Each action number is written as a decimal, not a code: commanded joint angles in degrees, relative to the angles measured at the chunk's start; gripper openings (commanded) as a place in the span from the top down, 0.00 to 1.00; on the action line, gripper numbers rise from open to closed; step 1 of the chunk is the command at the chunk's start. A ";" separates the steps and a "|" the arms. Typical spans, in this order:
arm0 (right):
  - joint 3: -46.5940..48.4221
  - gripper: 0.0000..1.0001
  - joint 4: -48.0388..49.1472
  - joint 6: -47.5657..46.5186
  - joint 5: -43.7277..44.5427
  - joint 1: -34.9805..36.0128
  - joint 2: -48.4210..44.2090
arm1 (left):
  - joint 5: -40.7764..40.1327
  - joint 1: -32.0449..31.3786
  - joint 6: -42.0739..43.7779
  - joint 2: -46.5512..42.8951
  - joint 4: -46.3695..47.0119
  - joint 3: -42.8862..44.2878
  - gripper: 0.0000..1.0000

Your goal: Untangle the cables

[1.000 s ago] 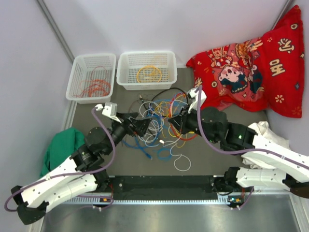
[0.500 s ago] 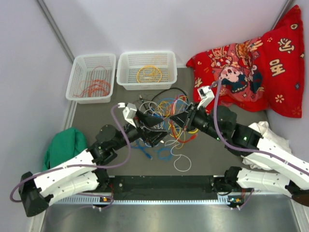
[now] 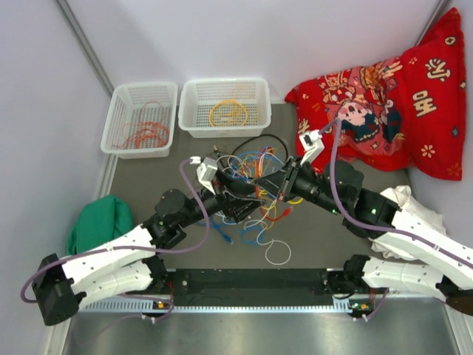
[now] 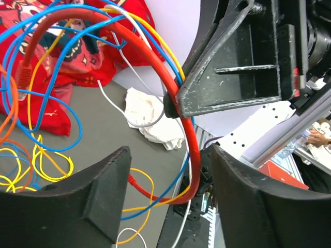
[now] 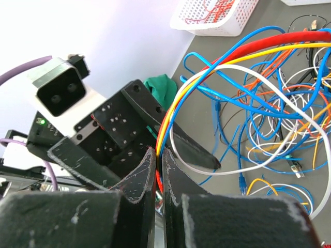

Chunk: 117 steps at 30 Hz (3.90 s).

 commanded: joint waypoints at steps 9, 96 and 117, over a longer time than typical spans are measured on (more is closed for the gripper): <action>-1.75 0.90 -1.64 0.03 5.41 -0.32 -3.81 | -0.13 -0.18 -0.88 4.79 -2.53 6.81 1.00; -1.33 1.00 20.95 -31.79 21.59 7.59 3.30 | -37.47 3.77 -2.71 0.66 -68.45 40.74 0.01; 0.09 1.00 9.34 -29.33 13.34 7.59 1.98 | -25.36 3.77 -1.30 0.72 -42.63 33.45 0.01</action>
